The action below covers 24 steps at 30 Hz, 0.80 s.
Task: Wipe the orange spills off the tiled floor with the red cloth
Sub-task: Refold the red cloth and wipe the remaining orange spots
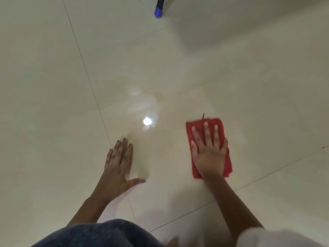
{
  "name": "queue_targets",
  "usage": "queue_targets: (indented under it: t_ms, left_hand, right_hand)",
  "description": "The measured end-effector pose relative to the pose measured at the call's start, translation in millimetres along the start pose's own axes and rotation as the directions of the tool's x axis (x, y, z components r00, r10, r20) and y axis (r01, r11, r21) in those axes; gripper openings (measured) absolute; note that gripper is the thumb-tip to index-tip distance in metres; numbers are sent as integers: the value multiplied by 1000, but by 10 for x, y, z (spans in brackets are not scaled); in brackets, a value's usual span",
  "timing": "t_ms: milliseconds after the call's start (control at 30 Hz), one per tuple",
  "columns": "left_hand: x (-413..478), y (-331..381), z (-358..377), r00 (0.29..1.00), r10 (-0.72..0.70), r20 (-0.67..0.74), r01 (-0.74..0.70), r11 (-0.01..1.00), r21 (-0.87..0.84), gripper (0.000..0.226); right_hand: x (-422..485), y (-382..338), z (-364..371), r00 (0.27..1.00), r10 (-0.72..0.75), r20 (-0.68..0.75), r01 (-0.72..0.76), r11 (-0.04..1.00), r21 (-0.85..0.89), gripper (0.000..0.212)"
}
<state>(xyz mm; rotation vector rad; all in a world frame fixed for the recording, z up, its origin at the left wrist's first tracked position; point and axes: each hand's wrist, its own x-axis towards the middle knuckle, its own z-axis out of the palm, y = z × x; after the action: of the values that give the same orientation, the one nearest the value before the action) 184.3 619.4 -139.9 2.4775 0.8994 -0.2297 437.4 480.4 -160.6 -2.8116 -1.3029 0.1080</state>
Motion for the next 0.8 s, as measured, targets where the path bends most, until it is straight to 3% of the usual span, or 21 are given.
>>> queue_targets:
  t_ms: [67, 167, 200, 267, 367, 433, 533, 600, 733, 800]
  left_hand:
    - [109, 43, 4, 999, 43, -1, -43, 999, 22, 107]
    - [217, 88, 11, 995, 99, -8, -99, 994, 37, 107]
    - [259, 121, 8, 993, 115, -14, -114, 993, 31, 107]
    - [330, 173, 19, 988, 147, -39, -146, 989, 28, 105]
    - [498, 254, 30, 981, 185, -54, -184, 982, 34, 103]
    - [619, 274, 15, 974, 216, -62, -212, 975, 68, 102]
    - [752, 242, -37, 975, 216, -54, -210, 972, 102, 101]
    - [811, 218, -81, 979, 192, -66, -185, 978, 96, 100]
    - [931, 177, -256, 994, 70, -86, -69, 998, 7, 103]
    - [978, 129, -320, 995, 23, -94, -25, 1000, -13, 106]
  right_hand:
    - [243, -348, -1, 1000, 16, 7, -16, 1000, 21, 51]
    - [-173, -723, 38, 944, -324, 62, 321, 946, 50, 50]
    - [-385, -648, 26, 924, -373, 80, 369, 927, 64, 50]
    - [-623, -287, 20, 952, -301, 55, 294, 950, 100, 49]
    - [-365, 399, -47, 1000, -5, 30, 4, 999, 34, 49]
    - [78, 747, -118, 986, 153, 61, -154, 988, 10, 52]
    - [772, 796, -168, 956, 261, 131, -268, 963, 33, 54]
    - [970, 482, -120, 968, 214, 129, -220, 975, 37, 56]
    - [651, -121, -117, 984, -96, 147, 97, 995, 0, 54]
    - [473, -58, -144, 979, -106, 172, 108, 994, 1, 55]
